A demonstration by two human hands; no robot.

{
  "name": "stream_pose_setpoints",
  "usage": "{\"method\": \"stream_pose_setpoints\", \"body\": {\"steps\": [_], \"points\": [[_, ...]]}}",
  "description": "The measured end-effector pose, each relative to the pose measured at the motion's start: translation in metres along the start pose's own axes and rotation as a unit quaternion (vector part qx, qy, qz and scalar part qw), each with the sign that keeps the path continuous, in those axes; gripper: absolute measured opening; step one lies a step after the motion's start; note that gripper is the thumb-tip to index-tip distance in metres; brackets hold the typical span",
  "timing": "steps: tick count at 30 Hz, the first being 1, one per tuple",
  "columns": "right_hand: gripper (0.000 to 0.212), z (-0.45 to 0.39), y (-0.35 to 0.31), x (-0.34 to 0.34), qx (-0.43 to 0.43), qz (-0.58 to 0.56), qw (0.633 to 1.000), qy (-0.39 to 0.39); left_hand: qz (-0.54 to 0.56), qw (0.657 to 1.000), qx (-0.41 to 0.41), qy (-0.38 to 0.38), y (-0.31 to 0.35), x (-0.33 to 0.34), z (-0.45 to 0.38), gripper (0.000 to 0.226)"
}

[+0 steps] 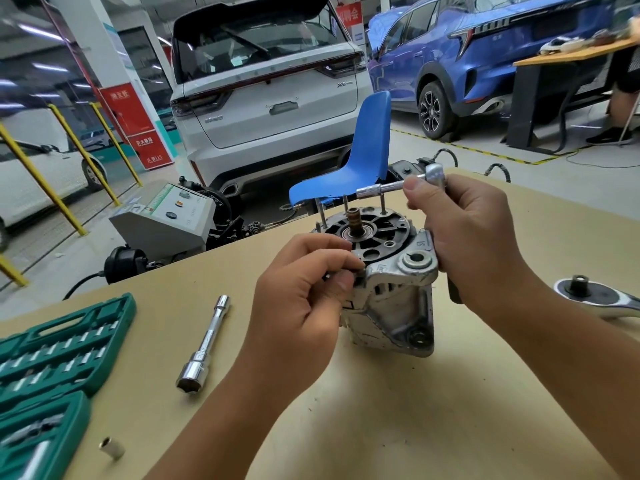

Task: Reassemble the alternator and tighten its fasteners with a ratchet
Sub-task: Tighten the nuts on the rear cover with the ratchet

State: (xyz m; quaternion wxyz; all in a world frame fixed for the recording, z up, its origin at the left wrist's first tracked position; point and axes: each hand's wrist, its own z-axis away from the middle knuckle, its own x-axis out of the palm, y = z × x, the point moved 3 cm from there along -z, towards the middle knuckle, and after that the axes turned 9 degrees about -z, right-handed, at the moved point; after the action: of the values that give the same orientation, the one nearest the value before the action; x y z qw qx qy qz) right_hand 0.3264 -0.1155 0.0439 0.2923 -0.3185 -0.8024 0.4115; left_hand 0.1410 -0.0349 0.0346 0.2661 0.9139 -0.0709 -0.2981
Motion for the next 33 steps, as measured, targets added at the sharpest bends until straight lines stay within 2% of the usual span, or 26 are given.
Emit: {"method": "stream_pose_setpoints", "body": {"steps": [3, 7, 9, 11, 13, 15, 18, 20, 23, 29, 33], "points": [[0.057, 0.000, 0.002, 0.000, -0.009, 0.003, 1.000, 0.000, 0.016, 1.000, -0.012, 0.000, 0.000, 0.003, 0.003, 0.006], [0.049, -0.001, -0.006, -0.001, -0.060, 0.020, 0.998, -0.014, 0.017, 0.999, -0.029, 0.008, -0.001, 0.003, 0.002, 0.009], [0.052, -0.007, -0.024, 0.002, -0.103, 0.043, 0.993, -0.048, 0.039, 0.998, -0.046, 0.000, -0.005, 0.000, 0.000, 0.012], [0.062, -0.019, -0.049, 0.013, -0.130, 0.079, 0.980, -0.129, 0.068, 0.996, -0.065, 0.003, -0.008, -0.002, 0.000, 0.015], [0.060, -0.030, -0.074, 0.032, -0.141, 0.152, 0.946, -0.250, 0.087, 0.993, -0.080, 0.007, -0.010, -0.002, 0.001, 0.017], [0.048, -0.038, -0.095, 0.049, -0.126, 0.238, 0.895, -0.356, 0.098, 0.990, -0.102, 0.005, -0.010, -0.002, 0.003, 0.024], [0.037, -0.042, -0.113, 0.065, -0.106, 0.325, 0.828, -0.445, 0.133, 0.983, -0.126, 0.021, -0.013, -0.002, 0.005, 0.025], [0.037, -0.040, -0.113, 0.072, -0.102, 0.348, 0.814, -0.454, 0.161, 0.975, -0.147, 0.046, -0.016, -0.003, 0.006, 0.022], [0.039, -0.034, -0.105, 0.081, -0.097, 0.366, 0.811, -0.445, 0.201, 0.962, -0.173, 0.068, -0.021, -0.004, 0.007, 0.003], [0.040, -0.033, -0.097, 0.087, -0.075, 0.378, 0.810, -0.442, 0.217, 0.955, -0.183, 0.085, -0.032, -0.002, 0.006, 0.011], [0.042, -0.030, -0.098, 0.082, -0.079, 0.384, 0.812, -0.432, 0.214, 0.957, -0.177, 0.085, -0.039, -0.003, 0.005, 0.033]]}}
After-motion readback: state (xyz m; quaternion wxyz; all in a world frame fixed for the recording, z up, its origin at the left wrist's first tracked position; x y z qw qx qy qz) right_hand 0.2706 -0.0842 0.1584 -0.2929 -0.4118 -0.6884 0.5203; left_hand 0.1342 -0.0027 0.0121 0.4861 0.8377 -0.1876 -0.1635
